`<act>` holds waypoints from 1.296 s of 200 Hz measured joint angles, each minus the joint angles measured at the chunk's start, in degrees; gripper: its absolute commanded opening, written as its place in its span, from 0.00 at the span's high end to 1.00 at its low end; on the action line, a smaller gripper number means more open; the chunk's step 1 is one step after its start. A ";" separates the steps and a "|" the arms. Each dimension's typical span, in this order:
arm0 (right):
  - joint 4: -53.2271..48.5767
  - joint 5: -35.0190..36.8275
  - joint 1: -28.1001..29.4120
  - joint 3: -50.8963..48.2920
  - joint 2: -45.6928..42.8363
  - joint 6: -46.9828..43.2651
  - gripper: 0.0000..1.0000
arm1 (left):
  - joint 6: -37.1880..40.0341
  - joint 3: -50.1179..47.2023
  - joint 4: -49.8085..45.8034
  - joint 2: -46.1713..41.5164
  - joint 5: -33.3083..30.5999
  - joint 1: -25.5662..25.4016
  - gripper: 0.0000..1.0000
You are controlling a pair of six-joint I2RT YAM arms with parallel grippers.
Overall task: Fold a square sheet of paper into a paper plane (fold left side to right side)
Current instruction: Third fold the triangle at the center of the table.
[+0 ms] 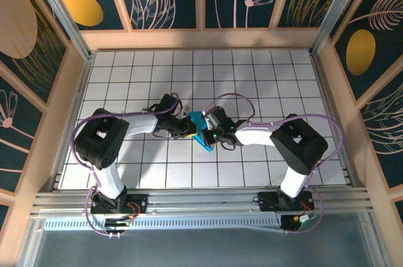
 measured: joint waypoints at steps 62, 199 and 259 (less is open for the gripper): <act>-0.04 0.00 0.00 0.00 0.00 0.00 1.00 | 0.00 0.26 0.02 1.29 -0.13 0.00 0.91; -0.02 -0.02 0.00 0.09 0.15 0.00 1.00 | 0.48 -0.50 0.07 1.84 -2.12 -0.20 0.92; 0.09 -0.22 0.00 0.15 0.28 0.00 1.00 | 0.48 -1.42 0.90 1.29 -2.58 -0.24 0.93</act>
